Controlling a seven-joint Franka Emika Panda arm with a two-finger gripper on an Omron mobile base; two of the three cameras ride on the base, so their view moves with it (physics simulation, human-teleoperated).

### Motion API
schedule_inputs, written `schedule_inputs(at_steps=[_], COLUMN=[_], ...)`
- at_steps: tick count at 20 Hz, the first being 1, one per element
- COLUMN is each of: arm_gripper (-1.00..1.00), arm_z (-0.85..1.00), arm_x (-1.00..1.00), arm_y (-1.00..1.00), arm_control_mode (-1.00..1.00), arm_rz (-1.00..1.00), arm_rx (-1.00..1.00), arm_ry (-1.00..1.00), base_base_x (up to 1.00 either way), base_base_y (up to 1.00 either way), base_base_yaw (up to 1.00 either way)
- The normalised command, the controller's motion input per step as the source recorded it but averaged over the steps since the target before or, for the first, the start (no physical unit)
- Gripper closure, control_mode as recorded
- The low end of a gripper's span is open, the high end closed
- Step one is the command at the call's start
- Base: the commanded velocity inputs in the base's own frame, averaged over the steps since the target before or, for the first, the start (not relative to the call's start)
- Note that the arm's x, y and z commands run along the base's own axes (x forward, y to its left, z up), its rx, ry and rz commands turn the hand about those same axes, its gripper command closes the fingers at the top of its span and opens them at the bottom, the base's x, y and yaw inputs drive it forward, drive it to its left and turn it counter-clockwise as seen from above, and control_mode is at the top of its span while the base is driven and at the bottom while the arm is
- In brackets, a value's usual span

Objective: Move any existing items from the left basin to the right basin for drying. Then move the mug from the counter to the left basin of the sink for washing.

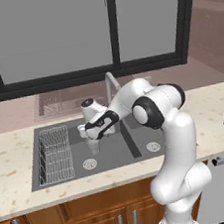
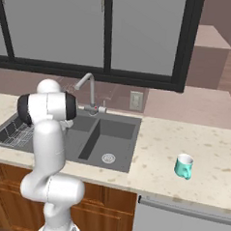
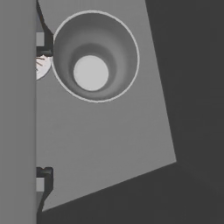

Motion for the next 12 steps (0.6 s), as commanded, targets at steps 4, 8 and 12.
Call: schedule_inputs(at_steps=[4, 8, 12], arm_gripper=[-1.0, -1.0, -1.0], arm_z=[-0.04, -0.04, -0.04], arm_x=[0.07, 0.05, 0.01], arm_y=[0.01, 0.01, 0.0], arm_control_mode=[-1.0, -1.0, -1.0], arm_rz=[-0.01, -0.01, -0.02], arm_rx=[0.0, 0.0, 0.0], arm_ry=[-0.05, -0.05, -0.04], base_base_x=[0.0, 0.0, 0.0], base_base_y=[0.0, 0.0, 0.0], base_base_yaw=[0.0, 0.0, 0.0])
